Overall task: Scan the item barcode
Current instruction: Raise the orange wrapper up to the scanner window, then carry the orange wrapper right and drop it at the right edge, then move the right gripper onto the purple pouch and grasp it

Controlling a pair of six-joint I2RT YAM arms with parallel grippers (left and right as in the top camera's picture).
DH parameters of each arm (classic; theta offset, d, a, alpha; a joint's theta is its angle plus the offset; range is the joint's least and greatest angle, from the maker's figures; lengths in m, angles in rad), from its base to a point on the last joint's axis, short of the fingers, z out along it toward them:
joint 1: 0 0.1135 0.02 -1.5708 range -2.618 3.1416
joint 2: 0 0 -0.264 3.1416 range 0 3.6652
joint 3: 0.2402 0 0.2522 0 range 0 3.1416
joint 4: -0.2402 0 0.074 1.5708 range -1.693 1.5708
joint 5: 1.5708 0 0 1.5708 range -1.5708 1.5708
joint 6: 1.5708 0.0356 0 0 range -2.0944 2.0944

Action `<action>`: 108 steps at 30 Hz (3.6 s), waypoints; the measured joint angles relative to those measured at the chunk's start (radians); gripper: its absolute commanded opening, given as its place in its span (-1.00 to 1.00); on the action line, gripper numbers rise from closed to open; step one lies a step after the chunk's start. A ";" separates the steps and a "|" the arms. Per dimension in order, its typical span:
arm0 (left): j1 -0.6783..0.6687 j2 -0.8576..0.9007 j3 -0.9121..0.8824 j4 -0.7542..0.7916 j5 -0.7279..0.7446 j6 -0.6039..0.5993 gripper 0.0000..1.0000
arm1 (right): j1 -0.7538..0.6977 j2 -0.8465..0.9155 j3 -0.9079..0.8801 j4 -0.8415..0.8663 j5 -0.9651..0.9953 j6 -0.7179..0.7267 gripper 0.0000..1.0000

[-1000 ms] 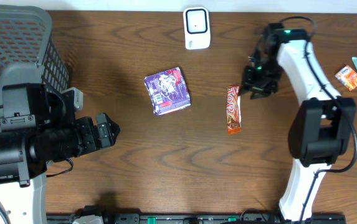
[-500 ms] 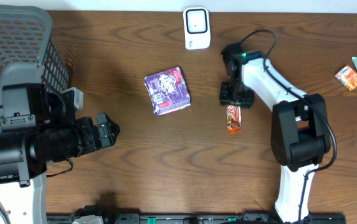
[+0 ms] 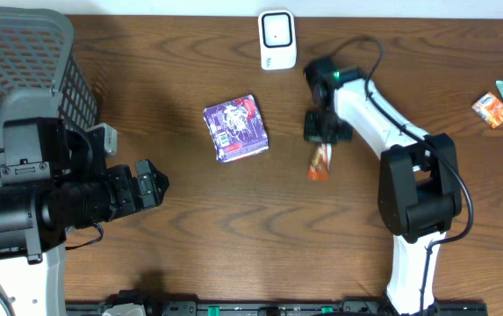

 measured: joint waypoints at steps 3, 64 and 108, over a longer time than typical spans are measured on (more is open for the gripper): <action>0.000 0.000 0.000 0.000 0.000 0.000 0.96 | 0.000 0.000 0.114 0.065 0.001 -0.045 -0.98; 0.000 0.000 0.000 0.000 0.000 0.000 0.95 | -0.641 -0.017 0.178 0.225 0.078 -0.246 0.51; 0.000 0.000 0.000 0.000 0.000 0.000 0.96 | 0.195 0.011 0.165 0.220 -0.320 -0.119 0.99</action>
